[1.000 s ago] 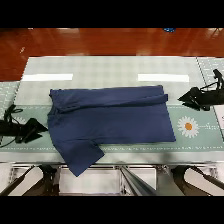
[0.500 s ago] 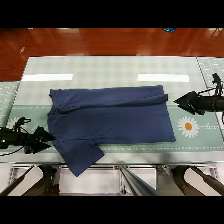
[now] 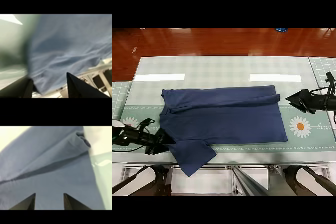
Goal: Fold the shirts.
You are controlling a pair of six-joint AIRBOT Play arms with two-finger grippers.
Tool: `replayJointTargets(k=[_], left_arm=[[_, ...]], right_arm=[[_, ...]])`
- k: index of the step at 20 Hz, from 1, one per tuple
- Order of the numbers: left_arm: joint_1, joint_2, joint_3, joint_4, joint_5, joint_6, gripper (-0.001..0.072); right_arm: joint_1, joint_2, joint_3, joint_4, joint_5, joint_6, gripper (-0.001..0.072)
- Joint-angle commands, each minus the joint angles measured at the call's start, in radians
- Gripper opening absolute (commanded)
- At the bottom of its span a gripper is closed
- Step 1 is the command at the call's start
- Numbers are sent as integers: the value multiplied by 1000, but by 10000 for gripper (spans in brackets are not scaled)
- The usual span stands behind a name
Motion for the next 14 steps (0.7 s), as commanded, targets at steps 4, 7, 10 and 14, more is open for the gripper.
replayJointTargets(k=[4, 7, 10, 14], left_arm=[[-148, -54, 13, -24, 18, 55, 350], [-98, -33, 36, -25, -38, 83, 24], [-83, 14, 40, -26, -32, 81, 23], [-83, 31, 40, -38, -33, 79, 24]], right_arm=[[-76, 1, 0, 24, 39, 7, 413], [-234, 1, -1, -185, 134, 73, 413], [-287, 3, -82, -377, 213, 184, 413], [-204, 3, -228, -433, 204, 168, 413]])
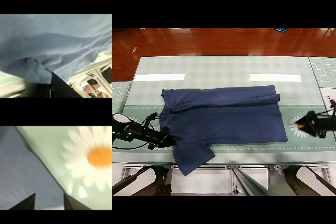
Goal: Fold the shirts.
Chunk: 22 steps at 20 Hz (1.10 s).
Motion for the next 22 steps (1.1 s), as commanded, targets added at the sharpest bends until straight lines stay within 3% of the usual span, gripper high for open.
replayJointTargets(k=[1, 10, 18, 19, 21, 22], left_arm=[[4, 14, 2, -18, -11, 3, 24], [4, 14, 2, -26, -3, 4, 24], [4, 14, 2, -26, 8, 4, 24], [4, 14, 2, -27, 8, 4, 24], [4, 14, 2, -29, 7, 4, 24], [4, 14, 2, -34, -2, 5, 24]], right_arm=[[50, 1, -93, -135, 21, 33, 413], [132, -105, -93, -147, 39, 53, 413], [139, -222, -93, 111, -53, -34, 402], [151, -222, -93, 132, -52, -53, 318], [183, -222, -93, 180, -39, -132, 26], [193, -222, -92, 217, -17, -174, 23]])
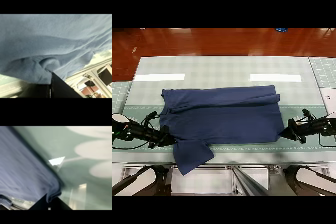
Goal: Fold the shirts.
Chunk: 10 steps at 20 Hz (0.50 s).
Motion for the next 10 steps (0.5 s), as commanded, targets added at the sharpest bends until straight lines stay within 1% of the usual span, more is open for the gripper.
replayJointTargets(k=[1, 3, 5, 6, 8, 10], left_arm=[[1, 1, 5, -5, -11, 14, 24], [19, 1, 40, -27, -11, 19, 24], [40, 1, 102, -121, -11, 30, 24], [41, 0, 139, -185, -5, 66, 24], [32, -12, 207, -270, 47, 74, 24], [24, -44, 278, -309, 106, 70, 24]], right_arm=[[28, -7, 9, 142, 65, -140, 23], [28, -2, 43, 142, 103, -146, 23], [29, 10, 103, 143, 117, -144, 22], [29, 10, 138, 152, 116, -135, 22], [29, 10, 197, 210, 97, -116, 22], [29, 10, 246, 277, 49, -117, 22]])
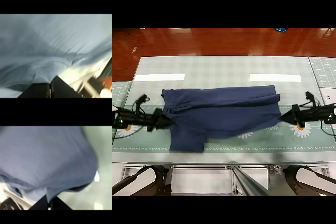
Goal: Fold the shirts.
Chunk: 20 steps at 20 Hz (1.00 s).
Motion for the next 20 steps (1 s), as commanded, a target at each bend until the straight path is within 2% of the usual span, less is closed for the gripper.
replayJointTargets(k=[1, 5, 8, 11, 20], left_arm=[[-7, -51, 126, -114, 97, 12, 24], [-37, -197, 272, -121, 129, 9, 24], [-63, -302, 380, -120, 145, -26, 23], [-84, -381, 472, -120, 144, -45, 23], [-120, -533, 599, -120, 178, -47, 24]], right_arm=[[2, -4, 94, 98, -61, 2, 22], [79, -109, 208, 101, -129, -1, 23], [134, -202, 315, 99, -200, 10, 22], [140, -284, 401, 101, -195, 51, 22], [169, -420, 526, 131, -226, 51, 23]])
